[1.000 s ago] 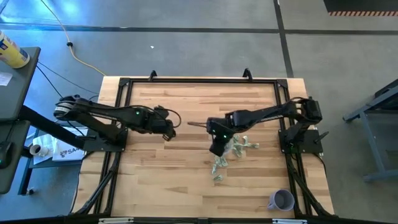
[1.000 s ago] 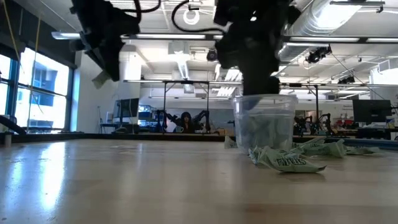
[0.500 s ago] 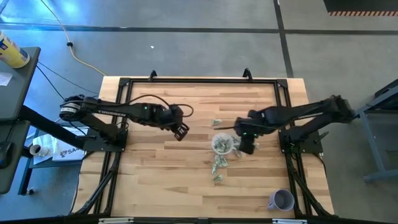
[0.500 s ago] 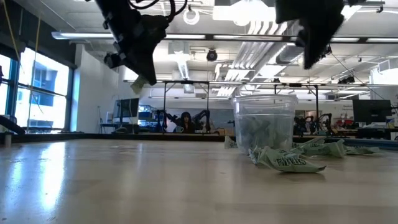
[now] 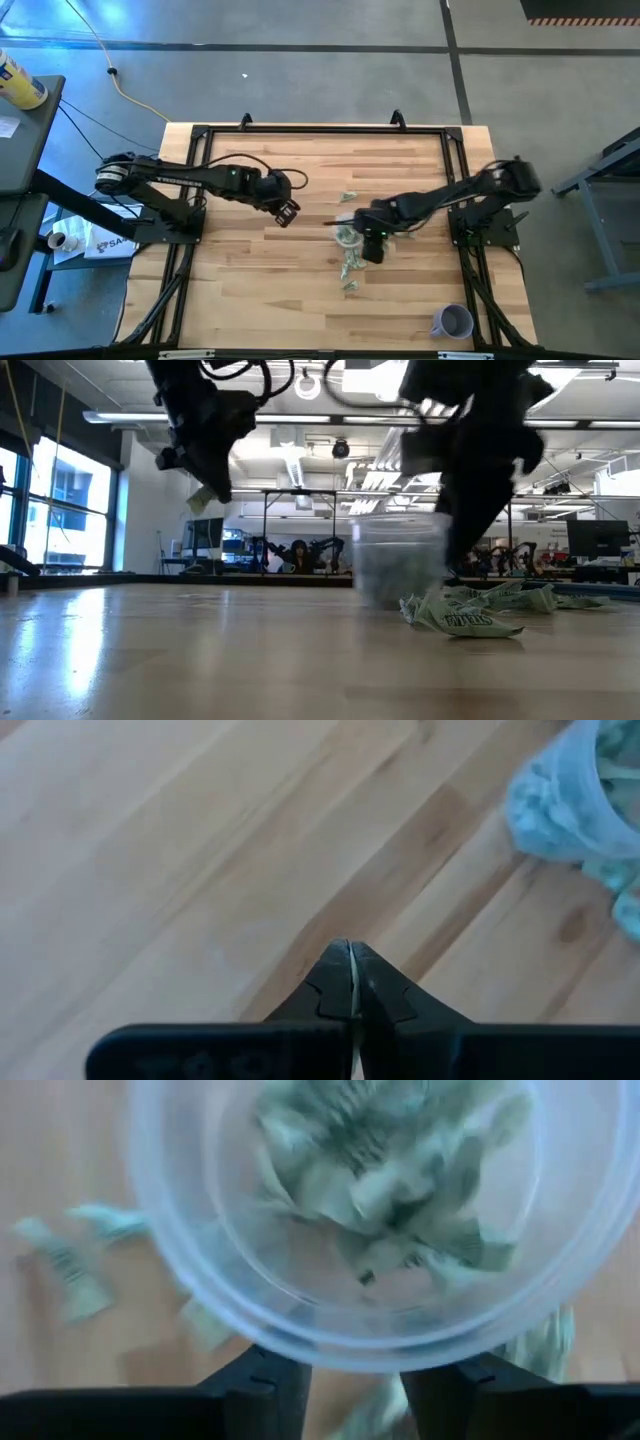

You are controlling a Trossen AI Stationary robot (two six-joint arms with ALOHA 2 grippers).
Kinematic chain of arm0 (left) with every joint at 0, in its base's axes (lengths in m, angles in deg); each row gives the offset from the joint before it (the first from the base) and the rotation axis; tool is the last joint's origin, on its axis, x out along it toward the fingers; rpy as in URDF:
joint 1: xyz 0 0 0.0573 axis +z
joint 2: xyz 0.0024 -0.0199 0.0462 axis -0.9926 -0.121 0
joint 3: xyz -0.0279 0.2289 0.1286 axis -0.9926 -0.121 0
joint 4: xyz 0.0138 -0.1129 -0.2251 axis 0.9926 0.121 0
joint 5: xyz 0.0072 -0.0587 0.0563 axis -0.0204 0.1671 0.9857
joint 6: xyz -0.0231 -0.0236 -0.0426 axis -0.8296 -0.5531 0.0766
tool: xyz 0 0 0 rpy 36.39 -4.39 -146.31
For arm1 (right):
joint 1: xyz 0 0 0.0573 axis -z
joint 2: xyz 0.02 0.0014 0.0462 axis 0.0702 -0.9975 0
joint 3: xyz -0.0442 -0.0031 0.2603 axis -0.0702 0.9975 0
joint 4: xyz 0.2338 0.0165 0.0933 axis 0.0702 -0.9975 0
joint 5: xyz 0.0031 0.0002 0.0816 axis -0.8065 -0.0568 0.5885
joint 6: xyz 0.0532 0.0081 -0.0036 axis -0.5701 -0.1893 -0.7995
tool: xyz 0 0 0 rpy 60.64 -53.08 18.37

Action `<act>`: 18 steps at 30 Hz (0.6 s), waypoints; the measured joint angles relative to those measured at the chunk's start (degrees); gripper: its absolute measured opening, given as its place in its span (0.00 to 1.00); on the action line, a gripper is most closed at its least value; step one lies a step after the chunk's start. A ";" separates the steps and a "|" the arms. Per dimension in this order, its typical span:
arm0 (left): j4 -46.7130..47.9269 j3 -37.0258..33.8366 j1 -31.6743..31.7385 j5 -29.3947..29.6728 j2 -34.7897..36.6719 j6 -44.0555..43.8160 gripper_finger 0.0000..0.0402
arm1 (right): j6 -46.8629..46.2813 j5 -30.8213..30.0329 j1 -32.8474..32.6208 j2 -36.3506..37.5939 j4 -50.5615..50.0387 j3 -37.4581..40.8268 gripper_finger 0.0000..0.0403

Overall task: Pick and place Stevia / Truvia into bins
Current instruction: Put the white stevia packet into the transparent container

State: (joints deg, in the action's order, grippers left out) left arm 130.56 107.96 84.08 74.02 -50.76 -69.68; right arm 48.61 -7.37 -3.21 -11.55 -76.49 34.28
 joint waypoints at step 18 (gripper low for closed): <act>-5.42 0.03 -1.88 5.55 7.62 9.77 0.08 | 10.79 -3.47 7.08 -13.27 -12.41 -21.85 0.33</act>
State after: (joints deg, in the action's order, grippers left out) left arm 125.13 107.99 82.20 79.57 -43.13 -59.91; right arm 59.41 -10.84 3.86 -24.82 -88.90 12.44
